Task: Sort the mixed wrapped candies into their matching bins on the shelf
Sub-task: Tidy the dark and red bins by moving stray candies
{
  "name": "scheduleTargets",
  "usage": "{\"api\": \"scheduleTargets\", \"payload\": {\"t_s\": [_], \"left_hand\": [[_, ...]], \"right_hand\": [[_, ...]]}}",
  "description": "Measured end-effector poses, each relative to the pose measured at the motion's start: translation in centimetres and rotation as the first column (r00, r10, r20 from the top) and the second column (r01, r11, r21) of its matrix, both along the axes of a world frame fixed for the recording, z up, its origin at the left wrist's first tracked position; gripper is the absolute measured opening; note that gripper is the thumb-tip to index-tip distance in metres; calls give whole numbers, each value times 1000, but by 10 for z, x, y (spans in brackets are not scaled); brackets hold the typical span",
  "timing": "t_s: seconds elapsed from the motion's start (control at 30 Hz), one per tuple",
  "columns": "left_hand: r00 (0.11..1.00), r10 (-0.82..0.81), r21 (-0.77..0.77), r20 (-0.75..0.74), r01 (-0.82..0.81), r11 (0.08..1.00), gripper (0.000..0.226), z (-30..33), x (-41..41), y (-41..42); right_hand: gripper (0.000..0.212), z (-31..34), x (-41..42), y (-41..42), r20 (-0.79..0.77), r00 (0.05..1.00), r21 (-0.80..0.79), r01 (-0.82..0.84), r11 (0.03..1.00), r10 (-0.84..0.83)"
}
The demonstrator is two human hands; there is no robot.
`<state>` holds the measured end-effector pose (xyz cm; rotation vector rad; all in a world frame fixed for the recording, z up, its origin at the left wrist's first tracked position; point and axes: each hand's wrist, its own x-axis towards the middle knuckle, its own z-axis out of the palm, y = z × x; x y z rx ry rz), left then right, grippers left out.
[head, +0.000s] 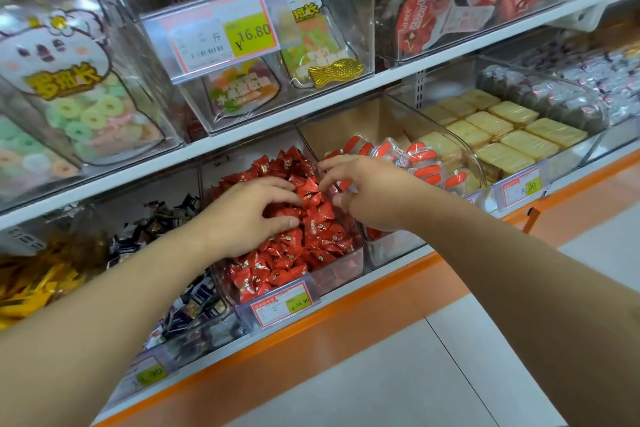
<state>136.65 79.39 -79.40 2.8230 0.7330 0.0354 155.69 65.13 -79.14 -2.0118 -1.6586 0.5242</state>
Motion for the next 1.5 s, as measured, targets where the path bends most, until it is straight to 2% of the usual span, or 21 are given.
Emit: {"api": "scheduleTargets", "payload": {"t_s": [0.13, 0.27, 0.37, 0.63, 0.8, 1.1, 1.2, 1.33, 1.4, 1.5], "left_hand": [[998, -45, 38, 41, 43, 998, 47, -4, 2, -15], [981, -179, -31, -73, 177, 984, 51, -22, 15, -26], [966, -218, -40, -137, 215, 976, 47, -34, 21, -24], [983, -169, 65, -70, 173, 983, 23, -34, 20, 1], [992, -121, 104, -29, 123, 987, 21, -23, 13, 16], [1000, -29, 52, 8, 29, 998, 20, -18, 6, 22], [999, 13, 17, 34, -13, 1000, 23, -12, 5, 16], [999, 4, -154, 51, 4, 988, 43, -3, -1, -1], [998, -1, -213, 67, 15, 977, 46, -1, -5, -6], [996, 11, -135, 87, 1, 991, 49, 1, -12, -11]], "right_hand": [[32, -1, 0, 0, -9, 1000, 2, 6, 1000, -6], [33, 0, -2, 0, 23, 1000, -5, 6, 1000, -6], [34, 2, -3, 0, 34, 999, -15, -1, 1000, 1], [34, 2, -4, 0, 35, 999, -9, 9, 1000, -8], [31, 1, -4, 1, 48, 999, -1, 14, 1000, -14], [32, 3, -6, 0, 67, 998, 6, 17, 1000, -17], [33, 4, -7, 0, 66, 998, 1, 21, 1000, -21], [36, 5, -7, 1, 63, 998, 5, 27, 1000, -27], [41, 6, -8, 1, 80, 997, -3, 23, 1000, -23], [42, 5, -9, 1, 82, 996, 14, 20, 1000, -21]]}}
